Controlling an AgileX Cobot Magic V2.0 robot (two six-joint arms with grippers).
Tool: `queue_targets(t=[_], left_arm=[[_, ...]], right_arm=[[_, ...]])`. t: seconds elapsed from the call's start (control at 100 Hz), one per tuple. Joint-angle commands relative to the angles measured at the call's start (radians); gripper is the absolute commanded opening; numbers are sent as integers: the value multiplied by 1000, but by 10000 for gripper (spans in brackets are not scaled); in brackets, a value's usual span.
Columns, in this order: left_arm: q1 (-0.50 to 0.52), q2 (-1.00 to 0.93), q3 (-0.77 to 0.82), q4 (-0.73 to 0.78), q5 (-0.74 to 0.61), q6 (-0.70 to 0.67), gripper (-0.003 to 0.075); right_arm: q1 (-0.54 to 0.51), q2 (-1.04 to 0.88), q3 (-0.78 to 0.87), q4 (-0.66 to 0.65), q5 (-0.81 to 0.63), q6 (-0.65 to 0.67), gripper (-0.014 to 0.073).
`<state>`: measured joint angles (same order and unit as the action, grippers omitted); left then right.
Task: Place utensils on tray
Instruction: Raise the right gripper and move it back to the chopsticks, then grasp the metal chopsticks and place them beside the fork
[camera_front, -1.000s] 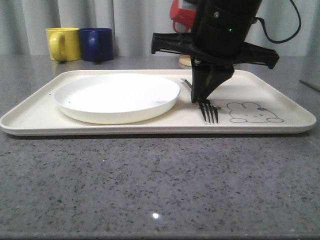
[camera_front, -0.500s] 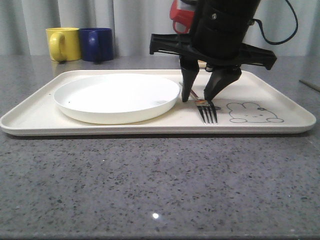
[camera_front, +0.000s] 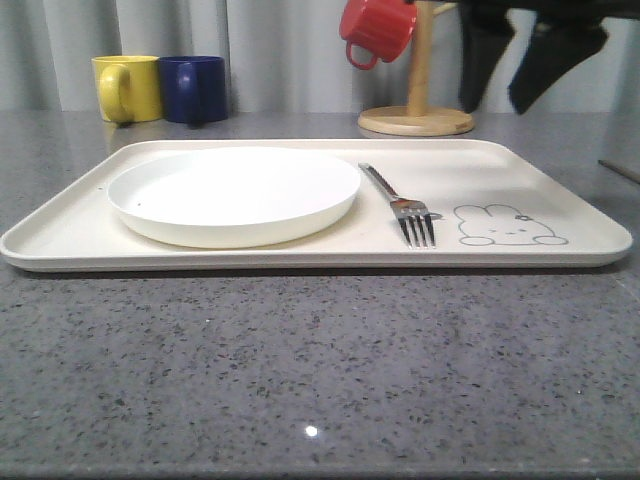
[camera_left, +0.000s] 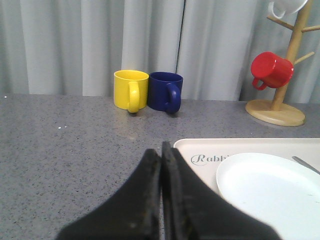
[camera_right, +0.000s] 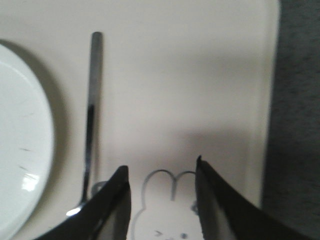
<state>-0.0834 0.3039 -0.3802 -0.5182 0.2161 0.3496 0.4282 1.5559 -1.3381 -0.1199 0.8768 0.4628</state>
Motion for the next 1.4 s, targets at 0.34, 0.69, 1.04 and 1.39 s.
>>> queue_targets(t=[0.34, 0.69, 1.04, 1.39], left_arm=[[1, 9, -28, -13, -68, 2, -19], [1, 9, -28, -13, -68, 2, -19], [1, 9, -28, -13, -68, 2, -19], [1, 9, -28, -13, -68, 2, -19]], right_arm=[[-364, -83, -6, 83, 76, -309, 329], [-496, -42, 48, 155, 62, -432, 329], [-496, 55, 49, 211, 35, -470, 329], [-496, 100, 49, 211, 31, -476, 328]])
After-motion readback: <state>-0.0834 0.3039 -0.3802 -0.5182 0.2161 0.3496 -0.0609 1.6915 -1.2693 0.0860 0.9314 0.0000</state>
